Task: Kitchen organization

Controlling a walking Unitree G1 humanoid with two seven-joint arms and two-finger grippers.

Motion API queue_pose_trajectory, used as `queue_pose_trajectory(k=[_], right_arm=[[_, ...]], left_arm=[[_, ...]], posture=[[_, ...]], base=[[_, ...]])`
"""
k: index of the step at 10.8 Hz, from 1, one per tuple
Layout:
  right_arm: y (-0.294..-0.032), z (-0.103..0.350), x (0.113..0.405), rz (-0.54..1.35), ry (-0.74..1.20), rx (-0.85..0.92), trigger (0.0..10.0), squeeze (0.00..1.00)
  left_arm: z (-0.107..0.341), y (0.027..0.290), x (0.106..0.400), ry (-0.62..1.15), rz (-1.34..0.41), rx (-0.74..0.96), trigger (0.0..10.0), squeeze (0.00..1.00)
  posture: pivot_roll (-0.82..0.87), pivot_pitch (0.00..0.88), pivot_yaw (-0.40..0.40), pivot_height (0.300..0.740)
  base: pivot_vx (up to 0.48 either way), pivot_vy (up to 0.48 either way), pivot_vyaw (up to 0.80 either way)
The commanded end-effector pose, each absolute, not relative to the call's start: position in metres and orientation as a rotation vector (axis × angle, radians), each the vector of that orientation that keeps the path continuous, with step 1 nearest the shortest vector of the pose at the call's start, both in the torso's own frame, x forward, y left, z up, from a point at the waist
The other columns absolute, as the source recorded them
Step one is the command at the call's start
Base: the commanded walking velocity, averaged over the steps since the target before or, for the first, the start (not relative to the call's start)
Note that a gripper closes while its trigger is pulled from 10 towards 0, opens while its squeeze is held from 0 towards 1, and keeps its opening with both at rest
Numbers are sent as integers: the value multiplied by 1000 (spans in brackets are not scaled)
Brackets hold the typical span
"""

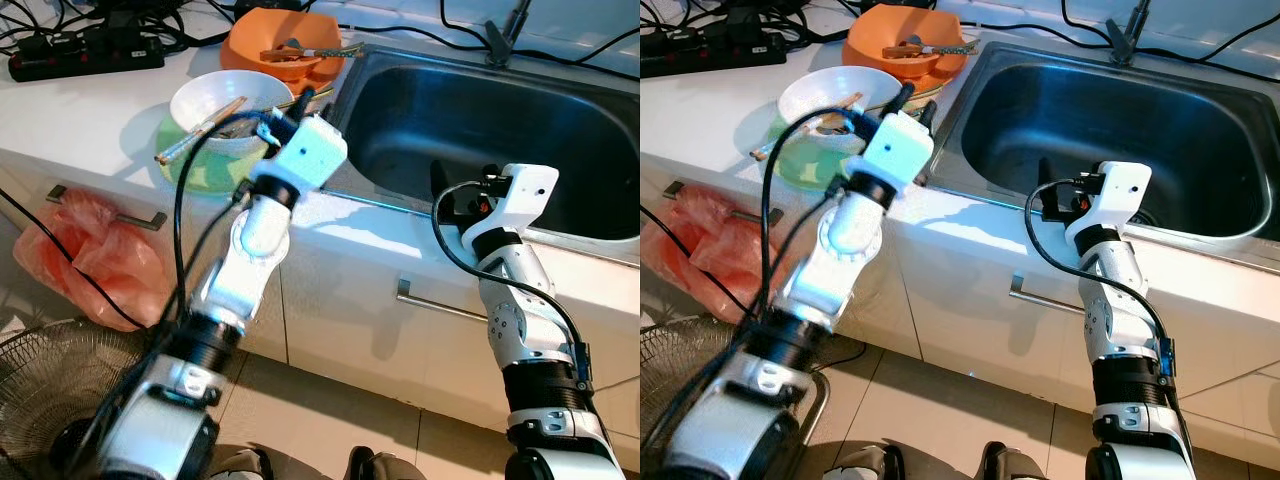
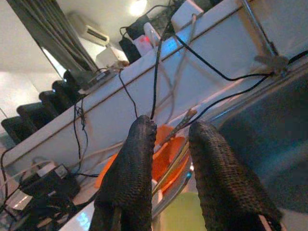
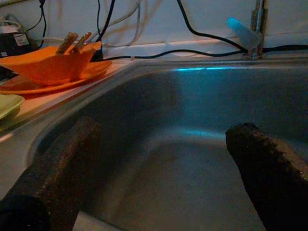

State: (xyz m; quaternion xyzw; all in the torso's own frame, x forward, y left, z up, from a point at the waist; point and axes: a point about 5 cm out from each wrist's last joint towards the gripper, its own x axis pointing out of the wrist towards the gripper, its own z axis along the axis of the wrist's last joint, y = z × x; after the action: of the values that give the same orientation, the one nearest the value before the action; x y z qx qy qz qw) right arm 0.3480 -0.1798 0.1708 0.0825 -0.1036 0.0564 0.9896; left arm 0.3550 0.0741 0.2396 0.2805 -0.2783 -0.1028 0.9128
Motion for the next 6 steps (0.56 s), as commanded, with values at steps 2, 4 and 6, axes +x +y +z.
queue_pose_trajectory(k=[2,4,6], right_arm=[[-183,165,348,106,-177,167,10000,0],[-184,166,349,103,-181,164,10000,0],[-182,167,350,108,-183,165,10000,0]], left_arm=[[240,73,360,-548,-211,614,10000,0],[238,75,365,-514,-203,631,10000,0],[237,78,368,-489,-192,658,10000,0]], posture=[[-4,147,-24,740],[-2,142,-27,740],[1,136,-27,740]], base=[[0,0,0],[0,0,0],[0,0,0]])
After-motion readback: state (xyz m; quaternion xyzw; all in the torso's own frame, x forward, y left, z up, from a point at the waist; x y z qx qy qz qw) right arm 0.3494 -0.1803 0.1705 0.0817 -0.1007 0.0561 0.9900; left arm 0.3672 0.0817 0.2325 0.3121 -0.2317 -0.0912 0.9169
